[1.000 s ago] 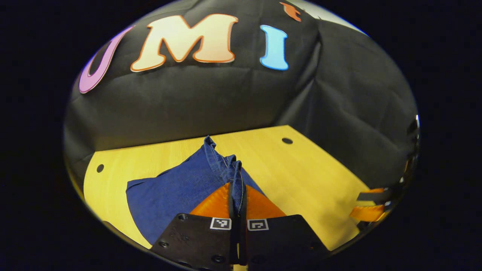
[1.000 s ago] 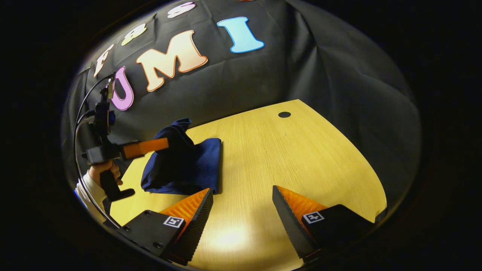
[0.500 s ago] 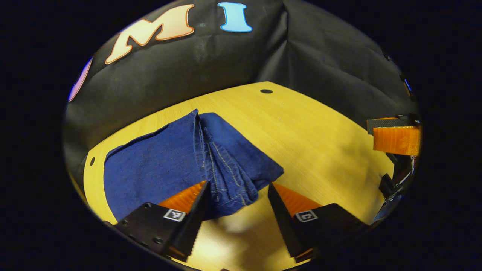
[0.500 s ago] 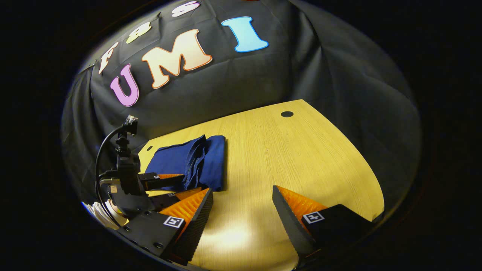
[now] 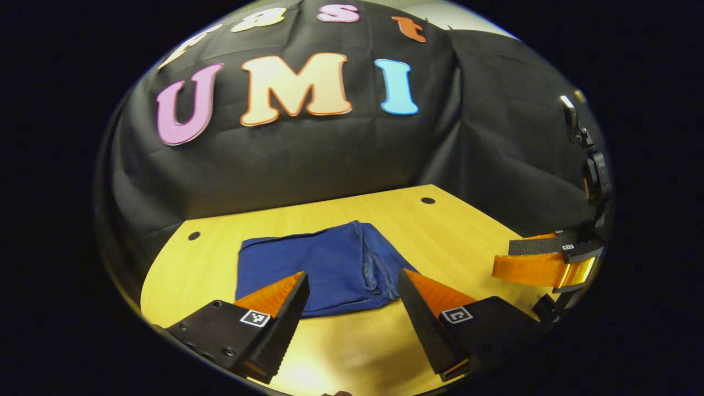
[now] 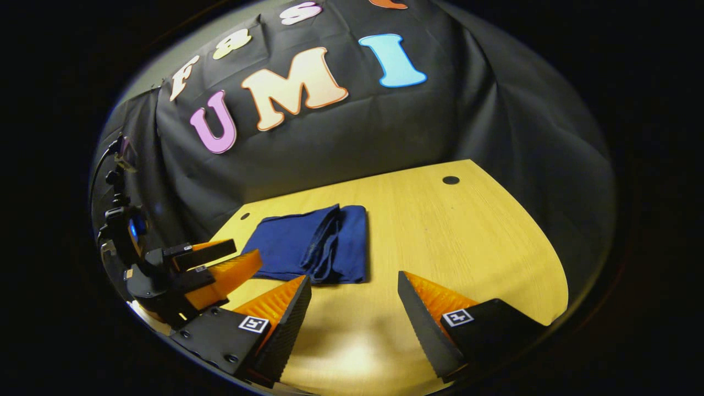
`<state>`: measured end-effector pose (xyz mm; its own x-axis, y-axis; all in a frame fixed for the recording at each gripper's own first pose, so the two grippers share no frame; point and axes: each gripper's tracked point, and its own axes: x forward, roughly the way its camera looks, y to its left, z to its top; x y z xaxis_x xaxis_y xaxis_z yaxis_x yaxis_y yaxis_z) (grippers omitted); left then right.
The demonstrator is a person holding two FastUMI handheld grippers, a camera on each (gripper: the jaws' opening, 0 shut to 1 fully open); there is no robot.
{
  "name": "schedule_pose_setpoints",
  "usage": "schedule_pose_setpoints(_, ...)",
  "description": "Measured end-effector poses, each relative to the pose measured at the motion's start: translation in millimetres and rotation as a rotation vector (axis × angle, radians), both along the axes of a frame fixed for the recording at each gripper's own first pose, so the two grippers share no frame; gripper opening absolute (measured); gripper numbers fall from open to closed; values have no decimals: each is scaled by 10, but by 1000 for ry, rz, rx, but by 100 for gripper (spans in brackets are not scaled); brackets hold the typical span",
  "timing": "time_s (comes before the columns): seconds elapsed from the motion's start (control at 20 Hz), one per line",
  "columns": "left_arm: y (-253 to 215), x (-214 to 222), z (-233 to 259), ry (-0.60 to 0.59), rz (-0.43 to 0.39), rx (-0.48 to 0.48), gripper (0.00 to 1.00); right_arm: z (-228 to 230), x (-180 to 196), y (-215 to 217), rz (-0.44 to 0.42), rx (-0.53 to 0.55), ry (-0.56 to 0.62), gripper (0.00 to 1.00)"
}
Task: Grasp the waist and the cuffs of the jeans and fold them to make the two legs overlap; first hold the waist and fold one-third of the jeans toward the cuffs, then hold the cuffs and fold the remaining one-third in the same direction to finish folding.
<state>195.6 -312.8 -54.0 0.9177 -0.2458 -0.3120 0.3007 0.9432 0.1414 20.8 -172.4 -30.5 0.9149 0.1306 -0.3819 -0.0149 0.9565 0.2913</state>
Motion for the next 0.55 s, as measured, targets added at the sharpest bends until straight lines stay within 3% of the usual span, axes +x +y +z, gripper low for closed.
schedule_pose_setpoints(0.2, 573, -146, 63, -25, 110, -41, 96, 170, -76, 138, 25, -28, -56, 98)
schedule_pose_setpoints(0.55, 615, -186, -24, 4, 141, -127, 94, 294, -229, 117, -3, -64, -105, 98)
